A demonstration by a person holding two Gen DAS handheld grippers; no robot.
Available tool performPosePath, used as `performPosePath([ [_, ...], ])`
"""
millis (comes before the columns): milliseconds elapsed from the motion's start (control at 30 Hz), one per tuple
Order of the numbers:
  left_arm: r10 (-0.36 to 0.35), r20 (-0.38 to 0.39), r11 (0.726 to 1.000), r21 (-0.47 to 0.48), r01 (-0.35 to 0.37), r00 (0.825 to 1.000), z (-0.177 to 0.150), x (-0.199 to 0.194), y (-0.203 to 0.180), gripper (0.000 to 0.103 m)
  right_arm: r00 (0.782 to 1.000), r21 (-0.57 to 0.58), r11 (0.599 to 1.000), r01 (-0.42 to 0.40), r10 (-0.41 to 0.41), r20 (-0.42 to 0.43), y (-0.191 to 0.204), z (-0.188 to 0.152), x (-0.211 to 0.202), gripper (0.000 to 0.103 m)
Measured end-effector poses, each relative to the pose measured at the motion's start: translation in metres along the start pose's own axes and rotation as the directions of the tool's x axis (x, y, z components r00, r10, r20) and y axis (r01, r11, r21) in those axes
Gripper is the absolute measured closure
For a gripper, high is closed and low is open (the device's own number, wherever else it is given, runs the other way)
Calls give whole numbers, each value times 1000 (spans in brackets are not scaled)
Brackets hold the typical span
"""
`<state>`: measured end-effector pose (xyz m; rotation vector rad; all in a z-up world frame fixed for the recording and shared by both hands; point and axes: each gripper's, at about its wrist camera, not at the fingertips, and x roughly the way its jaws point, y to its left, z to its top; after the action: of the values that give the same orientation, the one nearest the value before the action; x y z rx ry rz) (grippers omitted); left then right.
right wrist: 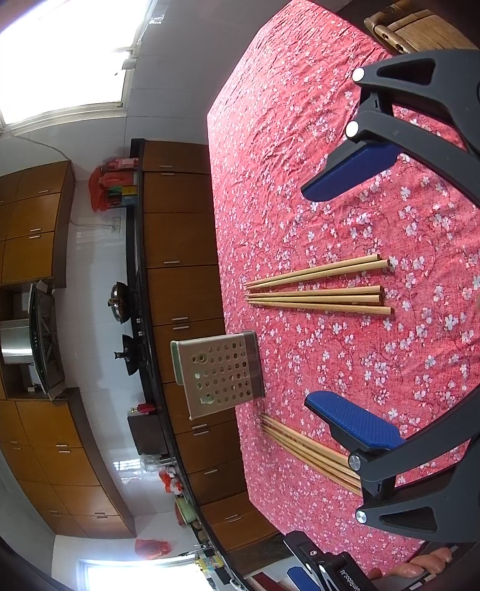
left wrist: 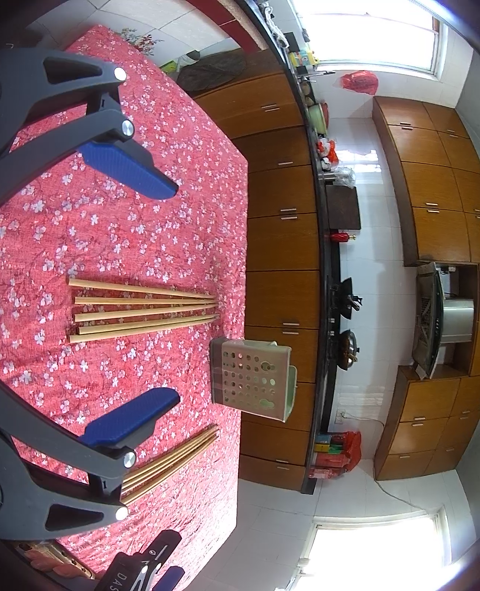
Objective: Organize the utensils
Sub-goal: 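Lower the left gripper to the chopstick row while the right gripper lowers to another chopstick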
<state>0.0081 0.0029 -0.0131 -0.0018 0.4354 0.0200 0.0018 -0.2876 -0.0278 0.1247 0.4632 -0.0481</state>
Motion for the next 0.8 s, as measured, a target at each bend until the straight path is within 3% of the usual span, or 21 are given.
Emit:
performPosePath([
  [300,73,-123,996,-40,-78,990,2,33,30,4,988,45,998,49,-42,-148,-32,13,45,2],
  [367,72,-152,995,-53,-81,986,3,43,40,4,982,49,998,50,-40,-183,-39,18,61,12],
  [433,72,-174,994,-68,-85,982,4,51,50,4,970,58,998,34,-19,-242,-45,22,81,34],
  [600,95,-254,990,-80,-119,963,6,77,71,4,929,86,996,-10,41,-368,-53,20,122,68],
  [700,86,-291,990,-82,-114,953,5,89,77,5,910,74,997,-27,55,-412,-51,15,135,76],
  [800,71,-314,992,-78,-100,947,3,96,78,17,895,58,997,-42,63,-442,-48,10,143,79],
])
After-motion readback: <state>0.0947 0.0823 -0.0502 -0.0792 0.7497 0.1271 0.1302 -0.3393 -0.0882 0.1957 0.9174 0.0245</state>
